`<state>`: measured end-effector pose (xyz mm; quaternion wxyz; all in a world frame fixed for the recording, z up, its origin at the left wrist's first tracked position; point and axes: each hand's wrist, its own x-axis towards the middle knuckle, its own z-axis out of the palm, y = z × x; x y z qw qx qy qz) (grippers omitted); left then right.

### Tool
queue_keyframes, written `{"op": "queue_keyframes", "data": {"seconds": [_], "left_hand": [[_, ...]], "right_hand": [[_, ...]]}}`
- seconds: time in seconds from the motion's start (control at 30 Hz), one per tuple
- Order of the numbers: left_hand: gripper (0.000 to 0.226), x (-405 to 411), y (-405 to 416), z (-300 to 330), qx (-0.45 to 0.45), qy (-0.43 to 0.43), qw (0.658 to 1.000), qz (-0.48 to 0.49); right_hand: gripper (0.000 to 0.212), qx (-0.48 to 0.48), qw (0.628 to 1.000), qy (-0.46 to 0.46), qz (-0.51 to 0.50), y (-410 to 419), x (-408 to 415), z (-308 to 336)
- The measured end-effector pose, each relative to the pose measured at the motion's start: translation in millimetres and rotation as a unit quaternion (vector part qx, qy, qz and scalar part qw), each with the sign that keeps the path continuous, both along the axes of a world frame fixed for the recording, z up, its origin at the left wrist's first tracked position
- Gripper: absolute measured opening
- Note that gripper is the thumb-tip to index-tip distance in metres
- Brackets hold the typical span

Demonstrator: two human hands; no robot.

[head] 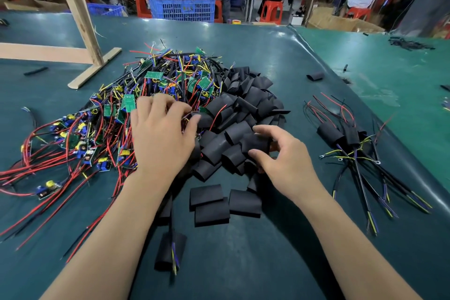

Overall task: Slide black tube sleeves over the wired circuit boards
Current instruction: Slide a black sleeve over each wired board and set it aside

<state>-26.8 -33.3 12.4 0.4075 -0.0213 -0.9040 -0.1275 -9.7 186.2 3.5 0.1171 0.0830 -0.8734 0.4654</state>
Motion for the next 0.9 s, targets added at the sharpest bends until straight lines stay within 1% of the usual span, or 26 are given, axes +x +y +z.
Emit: {"op": "queue_keyframes", "data": {"seconds": [0.03, 0.07, 0.1, 0.17, 0.23, 0.3, 0.33, 0.4, 0.5, 0.57, 0.63, 0.73, 0.8, 0.87, 0.9], "left_hand": [[0.028, 3, -2, 5, 0.019, 0.002, 1.0, -0.001], [0.031, 6, -4, 9, 0.044, -0.023, 0.999, -0.014], [0.032, 8, -7, 10, 0.057, -0.071, 0.995, -0.033], [0.034, 14, -13, 8, 0.019, -0.182, 0.979, -0.084], [0.037, 18, -18, 7, -0.004, -0.275, 0.952, -0.134], [0.038, 17, -24, 9, 0.012, -0.313, 0.936, -0.163], [0.036, 16, -25, 10, 0.025, -0.315, 0.933, -0.172], [0.029, 14, -26, 11, 0.052, -0.283, 0.942, -0.175], [0.015, 14, -23, 11, 0.083, -0.176, 0.97, -0.148], [0.011, 14, -19, 13, 0.107, -0.125, 0.973, -0.165], [0.008, 14, -16, 13, 0.127, -0.107, 0.97, -0.179], [0.005, 11, -18, 11, 0.176, -0.096, 0.969, -0.144], [0.005, 10, -16, 11, 0.236, -0.089, 0.956, -0.147], [0.008, 12, -7, 13, 0.301, -0.101, 0.925, -0.207], [0.01, 15, 0, 14, 0.296, -0.116, 0.916, -0.244]], "right_hand": [[0.046, 0.015, 1.0, 0.011, 0.011, -1, 1, 1], [0.048, 0.024, 0.999, 0.018, 0.026, -2, 2, 2], [0.05, 0.031, 0.998, 0.024, 0.042, -3, 3, 2], [0.05, 0.048, 0.996, 0.033, 0.069, -4, 4, 3], [0.042, 0.085, 0.992, 0.057, 0.075, -4, 5, 3], [0.033, 0.114, 0.988, 0.083, 0.055, -3, 5, 3], [0.031, 0.114, 0.989, 0.09, 0.042, -3, 4, 3], [0.026, 0.103, 0.989, 0.104, 0.018, -1, 4, 4], [0.019, 0.077, 0.989, 0.127, 0.012, -5, 5, 3], [0.019, 0.071, 0.989, 0.128, 0.028, -8, 6, 2], [0.02, 0.074, 0.989, 0.123, 0.044, -9, 7, 1], [0.02, 0.07, 0.988, 0.131, 0.045, -9, 6, 0], [0.023, 0.058, 0.988, 0.134, 0.046, -10, 7, 0], [0.034, 0.029, 0.992, 0.106, 0.062, -12, 8, 0], [0.039, 0.013, 0.993, 0.088, 0.071, -14, 8, 0]]}}
